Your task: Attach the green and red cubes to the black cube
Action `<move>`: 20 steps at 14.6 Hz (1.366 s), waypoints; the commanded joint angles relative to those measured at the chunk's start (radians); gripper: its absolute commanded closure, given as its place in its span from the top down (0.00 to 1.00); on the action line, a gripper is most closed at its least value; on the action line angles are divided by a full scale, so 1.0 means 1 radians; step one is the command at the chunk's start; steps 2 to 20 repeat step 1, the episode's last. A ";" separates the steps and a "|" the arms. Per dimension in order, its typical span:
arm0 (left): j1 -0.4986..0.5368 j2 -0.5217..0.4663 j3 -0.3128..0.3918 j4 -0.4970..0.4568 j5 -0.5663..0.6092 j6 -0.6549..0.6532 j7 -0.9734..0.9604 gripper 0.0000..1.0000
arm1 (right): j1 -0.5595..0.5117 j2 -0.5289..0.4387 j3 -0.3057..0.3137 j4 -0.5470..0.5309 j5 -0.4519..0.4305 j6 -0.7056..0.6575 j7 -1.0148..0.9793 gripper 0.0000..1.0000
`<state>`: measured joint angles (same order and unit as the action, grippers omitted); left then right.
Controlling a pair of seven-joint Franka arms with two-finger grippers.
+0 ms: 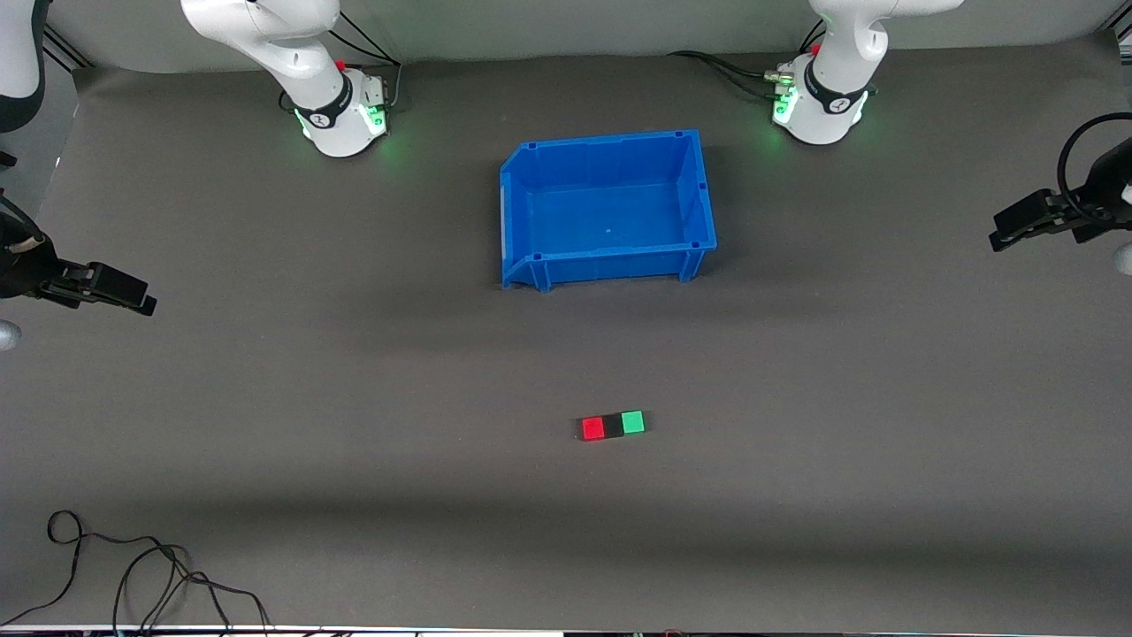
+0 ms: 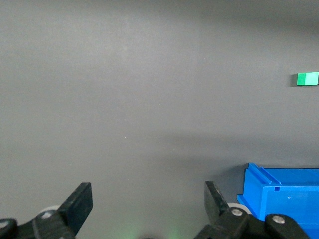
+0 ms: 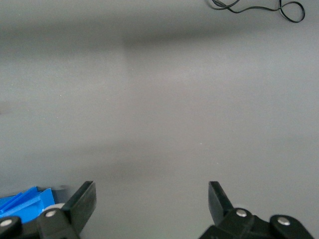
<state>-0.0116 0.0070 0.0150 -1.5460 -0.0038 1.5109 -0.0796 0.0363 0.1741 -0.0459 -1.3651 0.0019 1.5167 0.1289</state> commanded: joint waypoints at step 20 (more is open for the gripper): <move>-0.028 0.045 0.017 0.046 -0.007 -0.015 0.017 1.00 | 0.004 0.015 0.001 0.032 -0.016 -0.016 -0.014 1.00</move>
